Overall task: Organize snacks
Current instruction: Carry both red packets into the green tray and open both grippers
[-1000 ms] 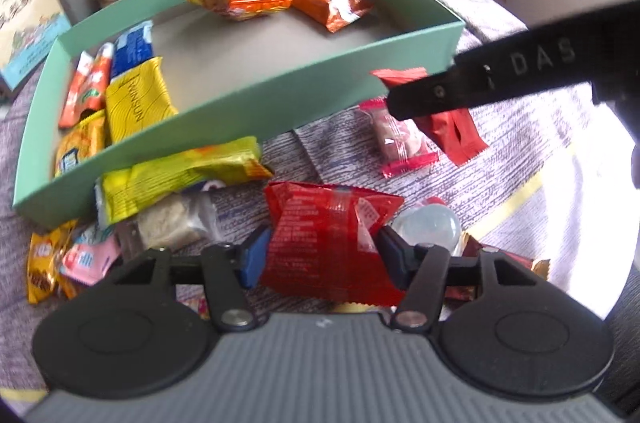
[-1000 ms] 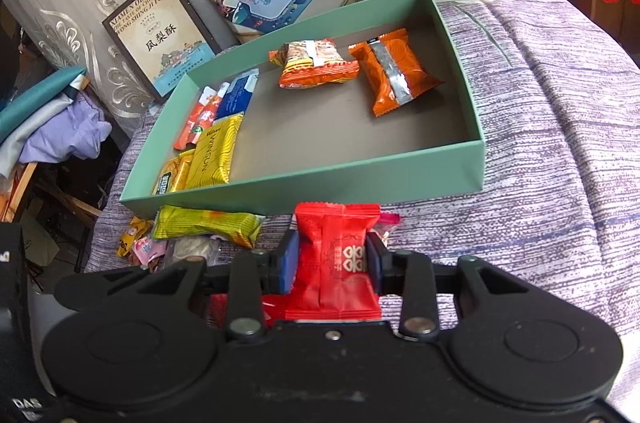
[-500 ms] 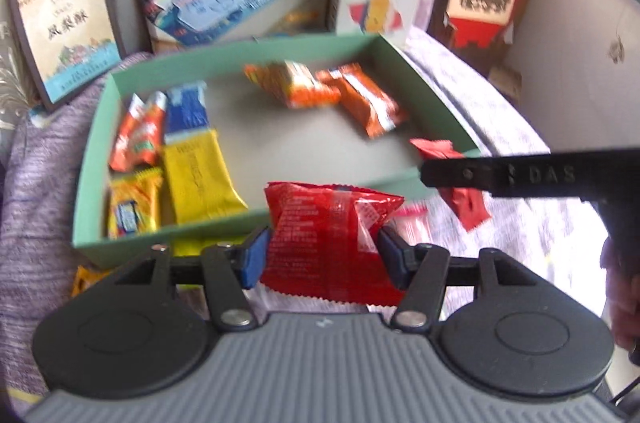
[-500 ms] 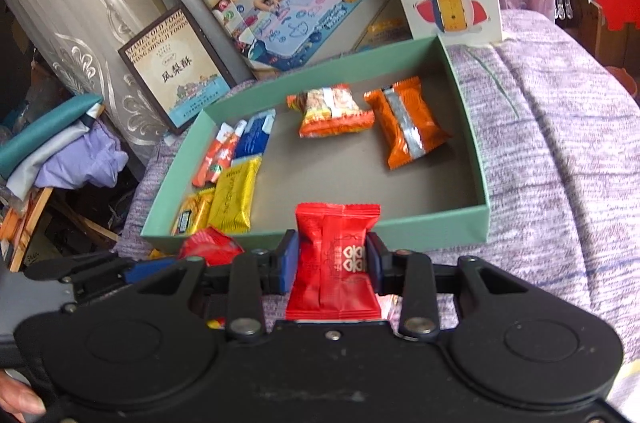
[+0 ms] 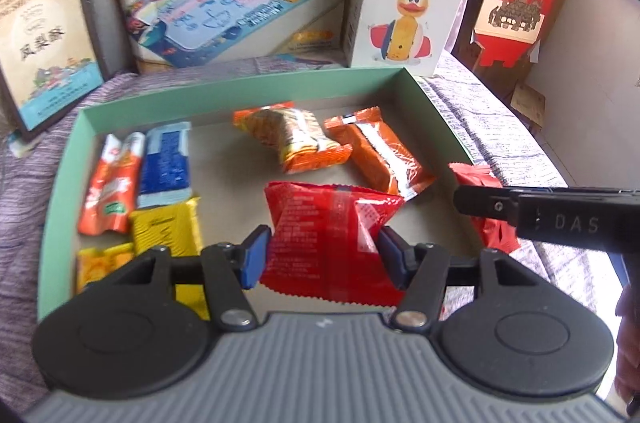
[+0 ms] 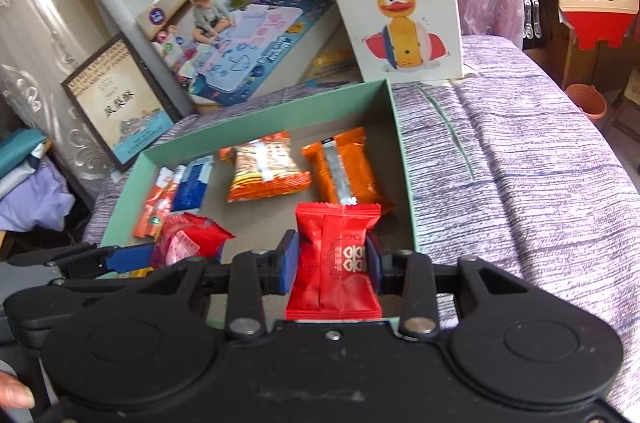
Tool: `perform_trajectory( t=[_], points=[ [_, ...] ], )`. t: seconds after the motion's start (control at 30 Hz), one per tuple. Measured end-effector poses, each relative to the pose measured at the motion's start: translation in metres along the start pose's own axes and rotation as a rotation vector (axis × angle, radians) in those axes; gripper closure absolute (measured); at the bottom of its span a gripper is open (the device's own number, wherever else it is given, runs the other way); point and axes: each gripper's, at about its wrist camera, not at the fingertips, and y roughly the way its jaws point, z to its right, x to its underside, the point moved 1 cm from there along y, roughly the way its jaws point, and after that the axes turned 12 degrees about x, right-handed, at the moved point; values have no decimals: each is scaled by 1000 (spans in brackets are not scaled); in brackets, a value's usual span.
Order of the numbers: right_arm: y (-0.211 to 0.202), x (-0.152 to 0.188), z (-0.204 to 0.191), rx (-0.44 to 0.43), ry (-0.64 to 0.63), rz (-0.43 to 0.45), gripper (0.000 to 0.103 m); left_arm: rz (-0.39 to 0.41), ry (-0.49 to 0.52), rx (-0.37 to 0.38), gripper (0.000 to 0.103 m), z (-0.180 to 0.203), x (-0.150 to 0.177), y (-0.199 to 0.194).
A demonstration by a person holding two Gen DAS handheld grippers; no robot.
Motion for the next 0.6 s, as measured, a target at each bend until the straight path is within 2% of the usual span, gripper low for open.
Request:
perform_trajectory(
  t=[0.27,0.33,0.37,0.4,0.43,0.5,0.6],
  points=[
    [21,-5,2,-11,-19,-28,66,-43,-5,19,44,5,-1,34],
    [19,-6,4,-28,3,-23,43,-45,-3,23,38,8,0,38],
    [16,-7,4,-39,10,-8,27,-46,-1,23,22,8,1,39],
    [14,-6,4,-49,13,1,21,-42,2,19,11,9,2,39],
    [12,-6,3,-45,12,10,20,-34,7,13,9,10,3,38],
    [9,-6,2,-40,12,20,6,-32,11,15,6,11,4,36],
    [4,-5,4,-40,33,24,1,-28,1,20,3,10,4,29]
  ],
)
